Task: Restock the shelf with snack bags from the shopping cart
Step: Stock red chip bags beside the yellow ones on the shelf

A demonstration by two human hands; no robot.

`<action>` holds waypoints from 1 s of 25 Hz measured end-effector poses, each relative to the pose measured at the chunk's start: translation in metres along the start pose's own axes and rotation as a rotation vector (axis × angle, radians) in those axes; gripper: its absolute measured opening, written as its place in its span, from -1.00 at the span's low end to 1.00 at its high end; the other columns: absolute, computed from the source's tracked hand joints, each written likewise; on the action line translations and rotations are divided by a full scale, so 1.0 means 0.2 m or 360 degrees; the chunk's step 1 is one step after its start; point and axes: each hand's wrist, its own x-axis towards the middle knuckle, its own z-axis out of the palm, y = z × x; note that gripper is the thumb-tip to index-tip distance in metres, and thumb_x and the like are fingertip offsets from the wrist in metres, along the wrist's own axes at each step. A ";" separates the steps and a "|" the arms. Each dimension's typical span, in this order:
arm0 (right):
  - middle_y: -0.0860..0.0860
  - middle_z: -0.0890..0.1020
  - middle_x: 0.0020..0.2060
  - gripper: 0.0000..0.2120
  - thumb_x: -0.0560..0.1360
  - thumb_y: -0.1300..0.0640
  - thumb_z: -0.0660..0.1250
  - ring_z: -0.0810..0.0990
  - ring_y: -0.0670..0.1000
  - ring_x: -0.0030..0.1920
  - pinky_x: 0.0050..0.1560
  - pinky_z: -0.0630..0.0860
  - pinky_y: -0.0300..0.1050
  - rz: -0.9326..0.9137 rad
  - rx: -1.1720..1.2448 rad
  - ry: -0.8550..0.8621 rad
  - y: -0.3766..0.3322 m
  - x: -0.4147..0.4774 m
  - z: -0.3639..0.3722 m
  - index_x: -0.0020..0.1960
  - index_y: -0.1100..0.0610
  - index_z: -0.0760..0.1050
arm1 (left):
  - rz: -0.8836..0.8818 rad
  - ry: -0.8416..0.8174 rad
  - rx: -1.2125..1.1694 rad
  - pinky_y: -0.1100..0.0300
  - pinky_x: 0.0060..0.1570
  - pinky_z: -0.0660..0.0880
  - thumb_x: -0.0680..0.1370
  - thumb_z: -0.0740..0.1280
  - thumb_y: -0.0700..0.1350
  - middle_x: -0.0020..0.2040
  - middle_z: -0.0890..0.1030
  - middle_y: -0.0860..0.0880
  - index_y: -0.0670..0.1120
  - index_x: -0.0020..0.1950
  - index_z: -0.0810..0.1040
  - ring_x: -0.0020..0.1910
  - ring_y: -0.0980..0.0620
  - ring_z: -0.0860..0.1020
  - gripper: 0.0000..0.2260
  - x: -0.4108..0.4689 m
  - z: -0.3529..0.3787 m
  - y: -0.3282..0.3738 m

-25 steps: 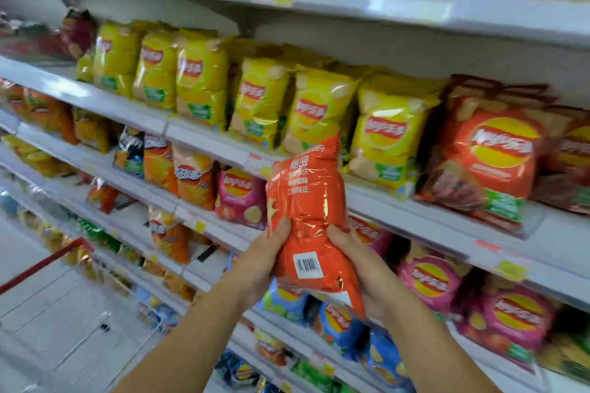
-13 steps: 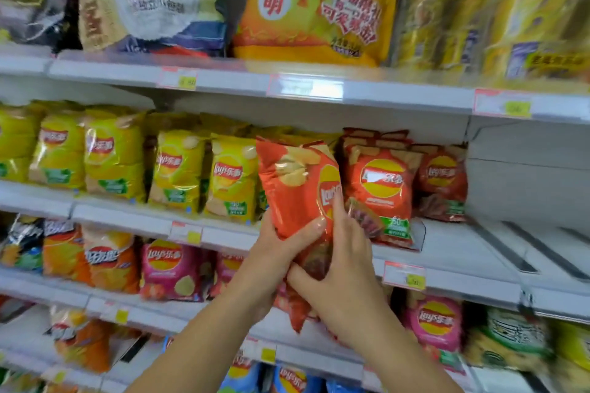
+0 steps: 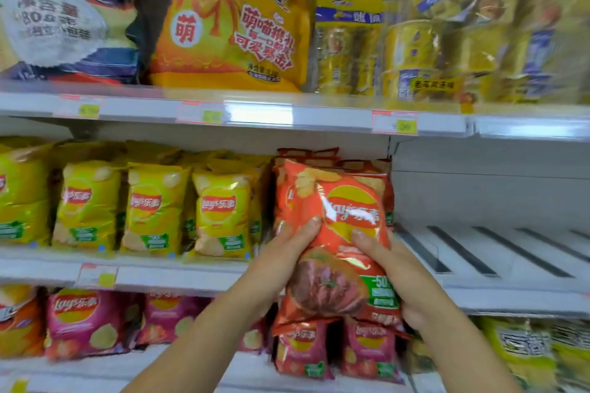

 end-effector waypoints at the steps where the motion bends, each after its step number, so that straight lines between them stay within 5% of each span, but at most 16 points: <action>1: 0.13 0.71 -0.01 -0.39 0.25 -0.05 0.52 0.70 0.21 -0.04 0.05 0.59 0.17 -0.0002 0.0014 0.0089 -0.02 0.01 -0.11 0.26 0.00 0.46 | 0.0097 0.0037 0.0202 0.12 0.29 0.41 0.39 0.34 0.42 0.26 0.58 0.13 0.16 0.36 0.46 0.16 0.14 0.58 -0.38 0.06 0.08 0.00; 3: 0.14 0.71 -0.06 -0.39 0.25 -0.06 0.52 0.71 0.22 -0.10 -0.04 0.61 0.15 -0.0004 -0.0011 0.0265 -0.06 0.08 -0.34 0.24 0.04 0.46 | 0.0318 0.0046 0.0438 0.32 0.20 0.37 0.51 0.30 0.28 0.32 0.45 0.22 0.17 0.49 0.28 0.12 0.31 0.47 -0.43 0.17 0.22 0.03; 8: 0.10 0.69 0.02 -0.07 0.03 -0.18 0.64 0.72 0.13 -0.11 -0.02 0.63 0.15 -0.0083 -0.0297 0.0411 -0.15 0.43 -0.62 0.32 0.03 0.39 | 0.0836 0.0197 0.1276 0.15 0.47 0.22 0.57 0.32 0.08 0.54 0.18 0.04 0.02 0.58 0.10 0.50 0.08 0.20 -0.35 0.42 0.42 0.02; 12: 0.07 0.65 0.07 -0.12 0.17 -0.14 0.61 0.69 0.10 -0.05 0.00 0.63 0.10 -0.0130 -0.0403 0.0335 -0.08 0.72 -0.65 0.36 0.05 0.31 | 0.0781 0.0262 0.1741 0.10 0.47 0.15 0.59 0.28 0.08 0.61 0.02 0.02 0.04 0.59 0.06 0.56 0.00 0.06 -0.36 0.54 0.45 -0.04; 16: 0.07 0.64 0.08 -0.25 0.30 -0.11 0.53 0.68 0.08 -0.04 -0.03 0.62 0.00 0.0087 -0.0604 0.0017 0.03 0.83 -0.72 0.38 0.08 0.32 | 0.0678 0.0216 0.2123 0.10 0.51 0.01 0.62 0.23 0.09 0.60 0.09 -0.06 0.03 0.59 0.08 0.57 -0.06 0.03 -0.40 0.58 0.46 -0.13; 19: 0.02 0.55 0.18 -0.18 0.32 0.03 0.57 0.61 0.07 0.09 0.15 0.56 0.09 -0.0096 -0.0766 0.0065 0.07 0.84 -0.76 0.44 0.02 0.20 | 0.0680 0.0173 0.2321 0.09 0.52 -0.08 0.62 0.19 0.11 0.59 0.14 -0.10 0.02 0.60 0.06 0.57 -0.09 0.06 -0.41 0.59 0.48 -0.18; 25: 0.02 0.54 0.22 -0.17 0.34 0.11 0.55 0.58 0.06 0.12 0.21 0.53 0.12 0.0066 -0.0841 -0.0196 0.02 0.89 -0.81 0.45 -0.05 0.14 | 0.0685 0.0201 0.2288 0.05 0.52 0.02 0.61 0.22 0.07 0.50 0.30 -0.06 0.07 0.55 0.17 0.49 -0.08 0.23 -0.48 0.62 0.51 -0.23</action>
